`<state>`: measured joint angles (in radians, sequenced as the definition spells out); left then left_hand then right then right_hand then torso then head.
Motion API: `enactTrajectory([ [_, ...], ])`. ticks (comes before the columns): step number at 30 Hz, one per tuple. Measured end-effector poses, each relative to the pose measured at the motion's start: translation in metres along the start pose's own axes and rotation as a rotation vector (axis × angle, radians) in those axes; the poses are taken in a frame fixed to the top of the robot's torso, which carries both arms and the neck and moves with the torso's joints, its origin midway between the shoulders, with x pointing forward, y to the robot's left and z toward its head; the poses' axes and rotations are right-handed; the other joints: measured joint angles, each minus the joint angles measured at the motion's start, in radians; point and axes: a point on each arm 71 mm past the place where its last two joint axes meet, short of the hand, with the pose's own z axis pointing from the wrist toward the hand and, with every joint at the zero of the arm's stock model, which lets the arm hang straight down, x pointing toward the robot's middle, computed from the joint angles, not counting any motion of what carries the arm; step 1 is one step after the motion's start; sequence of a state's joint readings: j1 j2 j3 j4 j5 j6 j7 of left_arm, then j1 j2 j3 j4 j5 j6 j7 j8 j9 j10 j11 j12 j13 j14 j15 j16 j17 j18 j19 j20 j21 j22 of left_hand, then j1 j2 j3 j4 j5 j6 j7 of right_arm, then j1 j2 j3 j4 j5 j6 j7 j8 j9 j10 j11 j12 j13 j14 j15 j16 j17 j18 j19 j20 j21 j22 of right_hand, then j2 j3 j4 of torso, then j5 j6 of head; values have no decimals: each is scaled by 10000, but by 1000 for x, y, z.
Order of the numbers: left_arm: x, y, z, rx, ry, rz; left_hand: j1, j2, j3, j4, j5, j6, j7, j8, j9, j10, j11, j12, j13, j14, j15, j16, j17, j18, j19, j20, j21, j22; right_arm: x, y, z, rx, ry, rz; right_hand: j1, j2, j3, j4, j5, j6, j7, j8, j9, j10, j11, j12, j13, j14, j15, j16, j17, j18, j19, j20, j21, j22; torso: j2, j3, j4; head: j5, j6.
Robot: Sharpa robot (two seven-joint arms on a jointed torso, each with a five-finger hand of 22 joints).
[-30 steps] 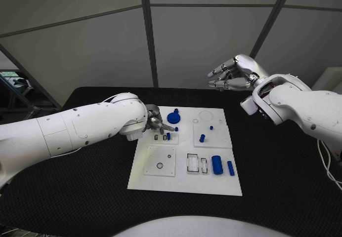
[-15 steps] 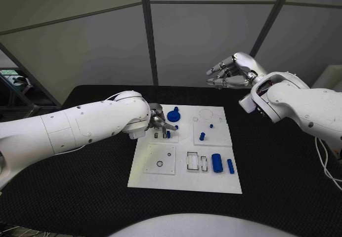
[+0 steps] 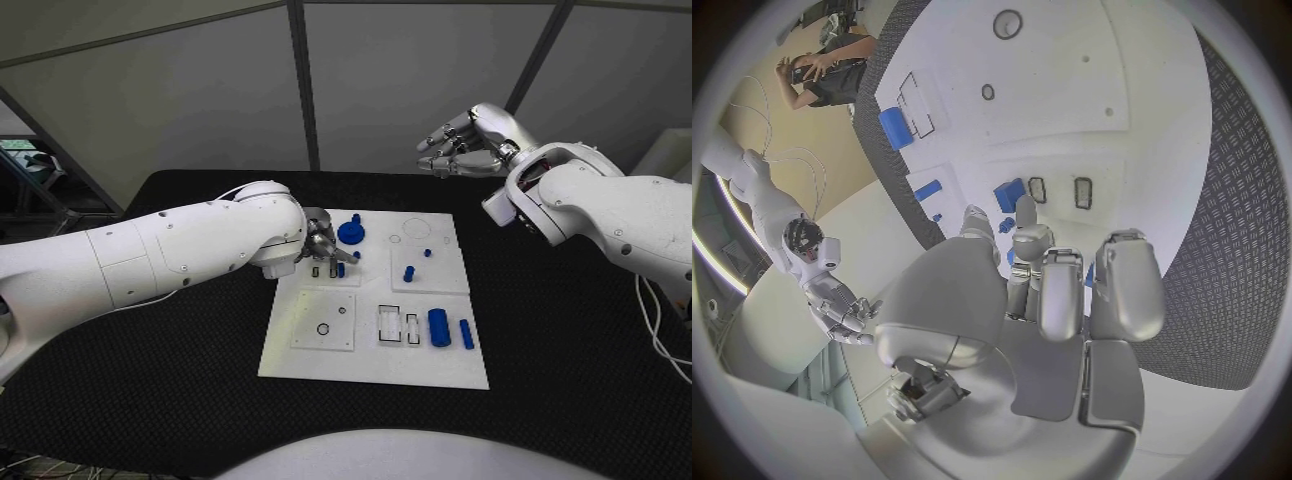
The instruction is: Assemble the parts on the task board
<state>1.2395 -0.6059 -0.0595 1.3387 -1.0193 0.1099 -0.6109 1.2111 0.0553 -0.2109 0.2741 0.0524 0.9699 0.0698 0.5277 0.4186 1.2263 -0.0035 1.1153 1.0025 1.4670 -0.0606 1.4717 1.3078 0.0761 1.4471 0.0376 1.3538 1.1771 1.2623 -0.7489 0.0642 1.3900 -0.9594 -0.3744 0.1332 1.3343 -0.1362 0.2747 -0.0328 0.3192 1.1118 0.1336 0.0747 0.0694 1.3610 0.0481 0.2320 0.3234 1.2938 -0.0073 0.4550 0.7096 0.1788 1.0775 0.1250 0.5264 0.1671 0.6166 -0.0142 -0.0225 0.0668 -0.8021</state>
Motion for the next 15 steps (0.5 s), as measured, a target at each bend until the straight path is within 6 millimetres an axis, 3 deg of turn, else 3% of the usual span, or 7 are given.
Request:
enactTrajectory([
  [15, 1, -1, 1, -35, 197, 146, 289, 132, 121, -176, 0, -72, -71, 185, 267, 109, -35, 154, 158, 0, 0, 0, 0, 1, -1, 1, 95, 143, 2, 0, 1, 35, 52, 9, 0, 0, -26, 26, 41, 0, 0, 0, -1, -72, 1, 0, 34, -1, 0, -43, -49, 0, 1, 0, 0, 8, -4, -2, 5, -15, -39],
])
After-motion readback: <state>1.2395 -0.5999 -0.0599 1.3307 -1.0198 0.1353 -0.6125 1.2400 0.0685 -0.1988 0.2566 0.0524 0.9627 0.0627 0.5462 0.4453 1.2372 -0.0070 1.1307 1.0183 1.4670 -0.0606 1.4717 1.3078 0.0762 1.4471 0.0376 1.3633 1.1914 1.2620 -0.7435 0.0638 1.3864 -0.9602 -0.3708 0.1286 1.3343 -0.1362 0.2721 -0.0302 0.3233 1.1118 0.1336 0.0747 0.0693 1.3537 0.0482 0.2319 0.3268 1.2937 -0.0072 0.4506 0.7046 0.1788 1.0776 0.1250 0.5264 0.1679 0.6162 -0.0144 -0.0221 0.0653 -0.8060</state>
